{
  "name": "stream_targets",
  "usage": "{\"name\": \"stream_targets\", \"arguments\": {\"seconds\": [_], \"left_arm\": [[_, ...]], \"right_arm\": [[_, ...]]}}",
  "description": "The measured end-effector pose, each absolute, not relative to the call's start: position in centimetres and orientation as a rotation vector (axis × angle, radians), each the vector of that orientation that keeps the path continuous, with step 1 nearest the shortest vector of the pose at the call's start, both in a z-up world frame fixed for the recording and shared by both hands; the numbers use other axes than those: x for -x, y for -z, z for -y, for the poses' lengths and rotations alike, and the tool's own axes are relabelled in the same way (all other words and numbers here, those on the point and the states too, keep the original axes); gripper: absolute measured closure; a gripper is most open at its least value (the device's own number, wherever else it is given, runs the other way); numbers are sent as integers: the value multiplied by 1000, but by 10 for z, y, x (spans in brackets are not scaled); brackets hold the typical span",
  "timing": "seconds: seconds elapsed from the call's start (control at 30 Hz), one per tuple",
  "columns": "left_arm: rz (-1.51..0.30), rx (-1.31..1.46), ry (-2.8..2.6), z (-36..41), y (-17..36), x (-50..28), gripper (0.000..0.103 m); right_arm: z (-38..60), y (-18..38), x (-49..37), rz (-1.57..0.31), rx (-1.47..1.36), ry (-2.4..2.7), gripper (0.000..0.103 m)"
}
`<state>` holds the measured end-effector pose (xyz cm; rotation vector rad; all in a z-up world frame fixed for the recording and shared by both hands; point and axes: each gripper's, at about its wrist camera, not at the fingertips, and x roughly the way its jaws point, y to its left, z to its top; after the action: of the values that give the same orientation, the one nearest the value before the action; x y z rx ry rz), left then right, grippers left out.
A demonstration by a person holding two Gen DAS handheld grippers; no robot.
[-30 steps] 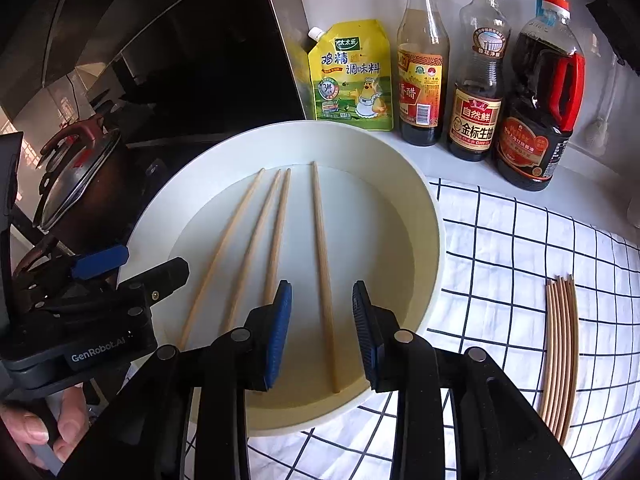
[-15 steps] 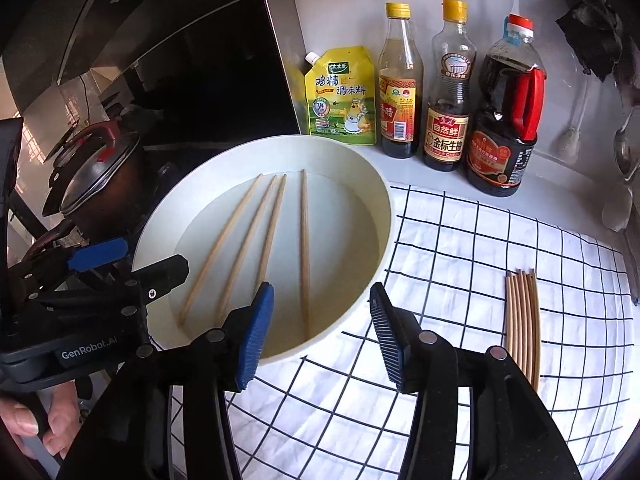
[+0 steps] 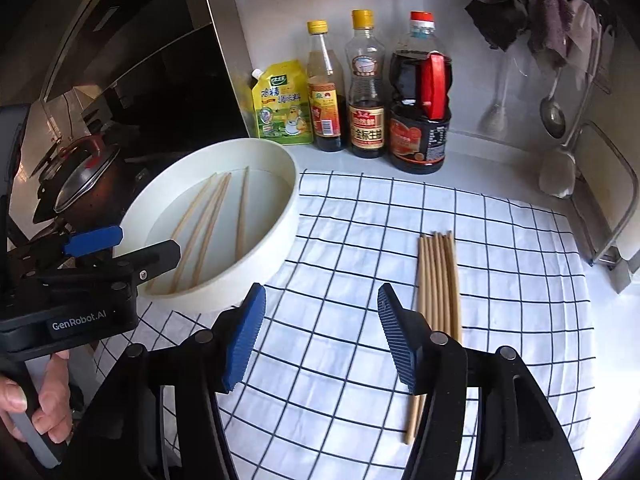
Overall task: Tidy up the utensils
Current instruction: 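Move both open tools back over the chopstick bundle on the cloth, then lower both open tools onto the bundle and separate single chopsticks from it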
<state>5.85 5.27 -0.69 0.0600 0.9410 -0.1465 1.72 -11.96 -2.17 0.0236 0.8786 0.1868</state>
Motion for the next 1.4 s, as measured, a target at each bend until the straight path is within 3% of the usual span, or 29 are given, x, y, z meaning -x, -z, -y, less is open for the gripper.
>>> {"name": "stream_targets", "arguments": {"seconds": [0.77,1.4], "left_arm": [[-1041,-146,300,67,49,-32,17],[-1099,-127,229,88,97,-56,16]], "right_arm": [[258,60,37,-932,-117,49,45],[262,114,-8,-996,-107,-12,44]]}}
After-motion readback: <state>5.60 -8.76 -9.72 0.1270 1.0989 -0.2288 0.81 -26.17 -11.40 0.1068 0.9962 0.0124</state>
